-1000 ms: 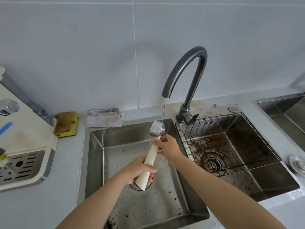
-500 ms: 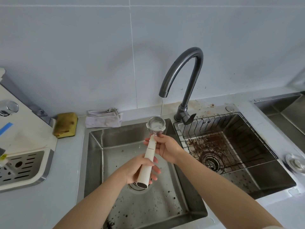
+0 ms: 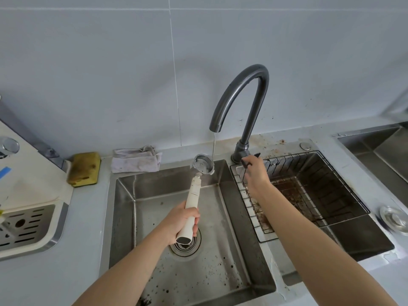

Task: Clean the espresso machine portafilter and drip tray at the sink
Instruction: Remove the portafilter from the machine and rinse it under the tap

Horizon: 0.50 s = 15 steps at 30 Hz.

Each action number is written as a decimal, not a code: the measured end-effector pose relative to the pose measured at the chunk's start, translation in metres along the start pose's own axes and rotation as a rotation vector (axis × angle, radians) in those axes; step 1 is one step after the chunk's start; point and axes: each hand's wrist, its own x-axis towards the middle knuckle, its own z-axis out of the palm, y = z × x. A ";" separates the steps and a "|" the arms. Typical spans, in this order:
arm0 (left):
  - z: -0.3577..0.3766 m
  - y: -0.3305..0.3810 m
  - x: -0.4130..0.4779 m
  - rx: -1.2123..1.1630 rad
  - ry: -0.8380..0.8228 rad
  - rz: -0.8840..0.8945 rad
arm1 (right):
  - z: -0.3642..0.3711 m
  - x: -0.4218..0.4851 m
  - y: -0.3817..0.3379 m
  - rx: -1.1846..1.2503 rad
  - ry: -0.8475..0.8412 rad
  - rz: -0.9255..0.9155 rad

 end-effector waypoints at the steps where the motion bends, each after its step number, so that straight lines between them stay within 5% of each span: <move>1: 0.000 0.001 0.000 0.008 -0.001 0.005 | -0.002 0.004 -0.003 0.022 -0.016 0.003; 15: -0.002 0.006 0.000 0.140 -0.049 0.032 | 0.013 0.018 -0.018 0.036 -0.057 -0.002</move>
